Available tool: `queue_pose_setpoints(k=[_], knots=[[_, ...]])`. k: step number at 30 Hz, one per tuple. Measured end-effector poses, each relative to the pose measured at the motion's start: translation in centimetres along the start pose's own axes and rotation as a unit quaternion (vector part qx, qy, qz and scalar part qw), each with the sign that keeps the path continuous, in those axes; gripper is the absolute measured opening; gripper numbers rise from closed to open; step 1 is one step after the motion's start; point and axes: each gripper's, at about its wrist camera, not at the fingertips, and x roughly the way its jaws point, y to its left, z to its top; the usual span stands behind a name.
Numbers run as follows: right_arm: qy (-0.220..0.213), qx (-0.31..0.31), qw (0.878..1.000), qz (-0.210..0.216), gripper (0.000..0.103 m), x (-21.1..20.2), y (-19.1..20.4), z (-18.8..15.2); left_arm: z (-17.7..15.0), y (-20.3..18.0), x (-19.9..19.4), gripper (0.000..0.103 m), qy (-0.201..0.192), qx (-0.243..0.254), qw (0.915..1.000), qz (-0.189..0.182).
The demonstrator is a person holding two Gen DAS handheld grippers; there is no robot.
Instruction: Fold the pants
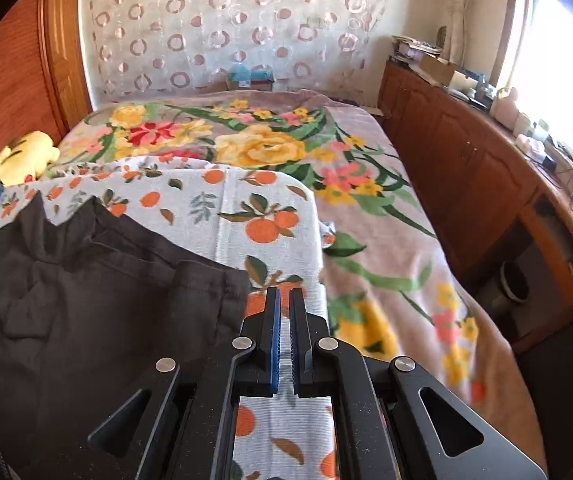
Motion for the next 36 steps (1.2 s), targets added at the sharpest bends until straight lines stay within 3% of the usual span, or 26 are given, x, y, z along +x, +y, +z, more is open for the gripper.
queue_pose_setpoints(k=[7,13,21,24,32,36], knots=[[-0.024,-0.020,0.998,0.053,0.014,-0.5,0.8,0.5,0.0,0.1,-0.3,0.078,-0.007,-0.006,0.9999,0.007],[-0.007,-0.032,0.998,0.056,0.029,1.1,0.7,-0.5,-0.2,0.5,-0.3,0.078,-0.009,-0.015,0.9998,0.010],[0.013,-0.020,0.998,0.060,0.040,1.8,0.2,-0.7,0.0,0.2,-0.1,0.077,-0.002,-0.008,0.9996,0.026],[0.017,-0.026,0.998,0.056,0.041,2.3,0.7,-0.7,0.3,-0.2,0.1,0.069,0.008,0.001,0.9994,0.034],[0.006,-0.021,0.998,0.060,0.041,2.2,1.0,-1.0,1.6,-0.2,2.1,0.048,0.060,-0.001,0.9981,0.010],[0.006,-0.028,0.998,0.052,0.041,2.2,1.3,-1.2,1.7,-0.5,3.1,0.021,0.069,0.009,0.9975,0.013]])
